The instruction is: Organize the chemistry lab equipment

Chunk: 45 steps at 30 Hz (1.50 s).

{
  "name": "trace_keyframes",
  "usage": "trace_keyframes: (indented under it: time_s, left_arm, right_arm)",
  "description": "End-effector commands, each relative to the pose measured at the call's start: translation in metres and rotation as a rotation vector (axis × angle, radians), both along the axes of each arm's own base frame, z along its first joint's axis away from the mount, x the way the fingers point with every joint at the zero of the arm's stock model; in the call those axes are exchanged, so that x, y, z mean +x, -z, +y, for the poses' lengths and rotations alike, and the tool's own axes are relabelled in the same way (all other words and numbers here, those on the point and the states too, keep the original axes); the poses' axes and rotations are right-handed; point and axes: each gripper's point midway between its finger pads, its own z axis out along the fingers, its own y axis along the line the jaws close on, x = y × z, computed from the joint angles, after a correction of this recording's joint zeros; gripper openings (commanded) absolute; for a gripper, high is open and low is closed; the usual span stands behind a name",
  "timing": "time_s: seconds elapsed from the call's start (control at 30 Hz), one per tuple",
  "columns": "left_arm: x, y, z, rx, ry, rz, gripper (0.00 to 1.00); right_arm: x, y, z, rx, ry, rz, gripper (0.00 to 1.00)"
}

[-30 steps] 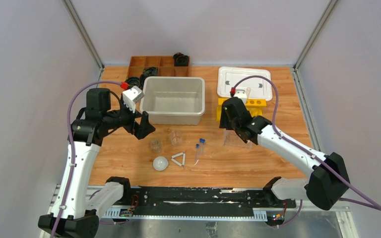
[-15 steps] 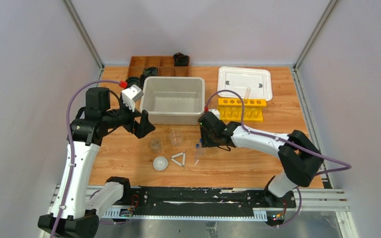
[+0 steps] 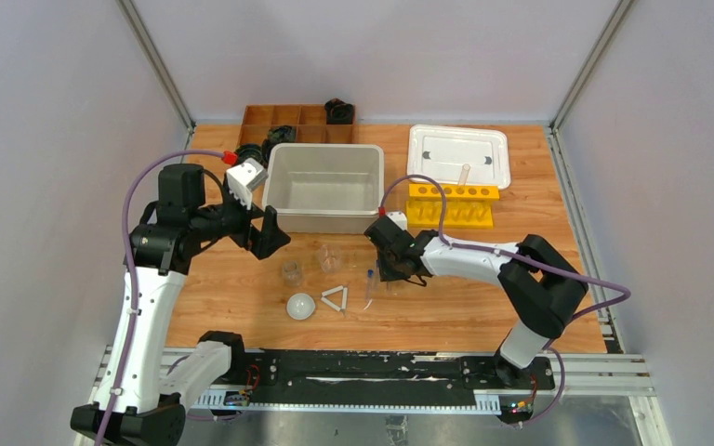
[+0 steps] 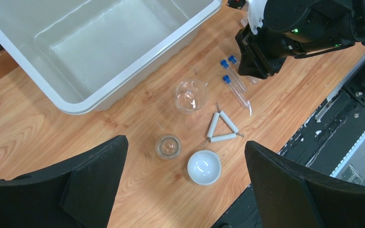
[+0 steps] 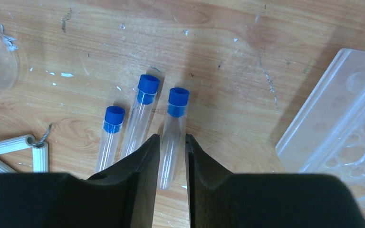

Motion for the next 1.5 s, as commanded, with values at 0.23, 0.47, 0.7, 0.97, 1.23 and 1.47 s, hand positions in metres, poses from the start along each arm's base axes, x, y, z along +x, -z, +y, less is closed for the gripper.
trace_keyframes:
  time_s: [0.23,0.47,0.7,0.97,1.23,1.47]
  left_arm:
    - [-0.002,-0.019,-0.003,-0.021,0.013,-0.052,1.00]
    - [-0.012,-0.010,-0.010,-0.063,0.045,-0.008,1.00]
    - [-0.019,-0.014,-0.021,-0.119,0.095,0.021,1.00]
    - [-0.027,-0.024,-0.030,-0.178,0.135,0.035,1.00]
    - [-0.026,-0.026,-0.033,-0.219,0.116,0.062,0.99]
    - [-0.023,-0.023,-0.033,-0.219,0.112,0.061,0.91]
  right_arm:
    - [0.013,-0.018,-0.018,-0.038,0.061,-0.047,0.04]
    - [0.012,-0.103,-0.026,0.168,0.117,-0.233,0.00]
    - [-0.003,-0.195,0.011,0.422,0.049,-0.407,0.00]
    - [-0.005,-0.298,0.099,0.668,-0.104,-0.554,0.00]
    - [-0.021,-0.343,0.168,0.872,-0.176,-0.591,0.00]
    - [-0.032,-0.353,0.182,0.942,-0.190,-0.586,0.00]
